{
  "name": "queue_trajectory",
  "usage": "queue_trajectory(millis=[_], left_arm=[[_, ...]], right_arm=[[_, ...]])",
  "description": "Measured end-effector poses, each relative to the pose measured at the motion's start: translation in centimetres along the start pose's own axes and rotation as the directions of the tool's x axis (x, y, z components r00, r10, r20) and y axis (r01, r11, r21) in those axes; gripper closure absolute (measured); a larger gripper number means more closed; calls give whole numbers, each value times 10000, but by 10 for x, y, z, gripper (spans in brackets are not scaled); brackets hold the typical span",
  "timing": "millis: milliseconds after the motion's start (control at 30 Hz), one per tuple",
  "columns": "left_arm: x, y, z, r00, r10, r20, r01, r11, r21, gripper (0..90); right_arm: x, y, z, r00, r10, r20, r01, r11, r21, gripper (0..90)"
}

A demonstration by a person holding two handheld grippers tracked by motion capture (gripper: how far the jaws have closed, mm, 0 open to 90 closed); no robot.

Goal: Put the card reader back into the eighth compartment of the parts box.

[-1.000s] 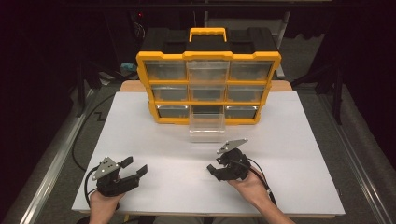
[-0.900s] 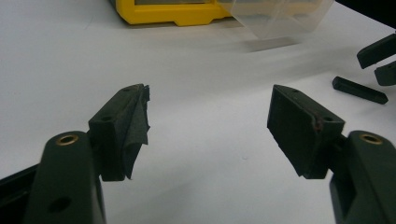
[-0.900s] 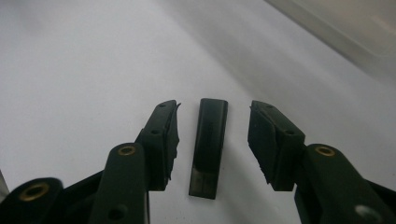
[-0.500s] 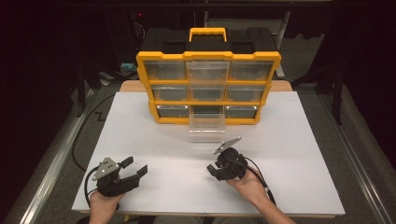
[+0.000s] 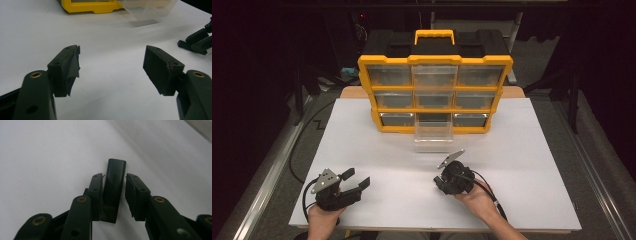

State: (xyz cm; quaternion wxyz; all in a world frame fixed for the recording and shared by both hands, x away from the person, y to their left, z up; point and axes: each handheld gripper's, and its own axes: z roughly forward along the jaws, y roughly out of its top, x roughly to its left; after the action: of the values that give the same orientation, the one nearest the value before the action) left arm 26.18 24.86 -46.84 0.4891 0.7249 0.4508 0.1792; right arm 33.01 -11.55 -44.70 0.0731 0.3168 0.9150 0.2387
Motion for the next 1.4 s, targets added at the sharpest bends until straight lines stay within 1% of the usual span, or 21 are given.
queue_trajectory(millis=[67,233,433,467,533,767,800,933,1033,1067,1167,1400], left_arm=[[0,0,0,10000,2,-5,-2,10000,12,300],[0,0,0,10000,16,-29,-16,10000,13,300],[0,0,-1,10000,3,-48,-3,10000,-3,300],[0,0,-1,10000,-2,-54,2,10000,-5,300],[0,0,-1,10000,-24,-62,24,10000,-10,300],[0,0,-1,10000,-1,-54,1,10000,-7,300],[0,0,0,10000,-9,-49,9,10000,1,300],[0,0,0,10000,-26,-44,26,10000,-4,300],[0,0,0,10000,-17,-46,17,10000,2,300],[0,0,-1,10000,-9,-48,9,10000,5,300],[0,0,-1,10000,-5,-48,5,10000,3,300],[0,0,-1,10000,-6,-51,6,10000,4,300]], right_arm=[[0,0,0,10000,-68,-4,68,10000,11,704],[3,-1,0,9993,-320,207,319,9995,27,731],[2,-2,0,9993,-360,121,360,9994,-11,735],[2,-2,-1,9989,-439,134,439,9990,-58,735],[1,-3,-1,9990,-436,95,438,9990,-117,735],[-1,-4,-7,9996,-290,45,292,9989,-362,736],[-2,-5,-7,9994,-333,16,334,9985,-433,736],[-4,-7,-11,9997,-242,-17,241,9984,-507,736],[-6,-8,-15,9999,-91,-70,86,9980,-631,736],[-7,-9,-17,9999,49,-139,-58,9978,-665,736],[-10,-11,-21,9996,131,-230,-149,9965,-821,736],[-17,-17,-29,9989,404,-245,-429,9930,-1099,736]])
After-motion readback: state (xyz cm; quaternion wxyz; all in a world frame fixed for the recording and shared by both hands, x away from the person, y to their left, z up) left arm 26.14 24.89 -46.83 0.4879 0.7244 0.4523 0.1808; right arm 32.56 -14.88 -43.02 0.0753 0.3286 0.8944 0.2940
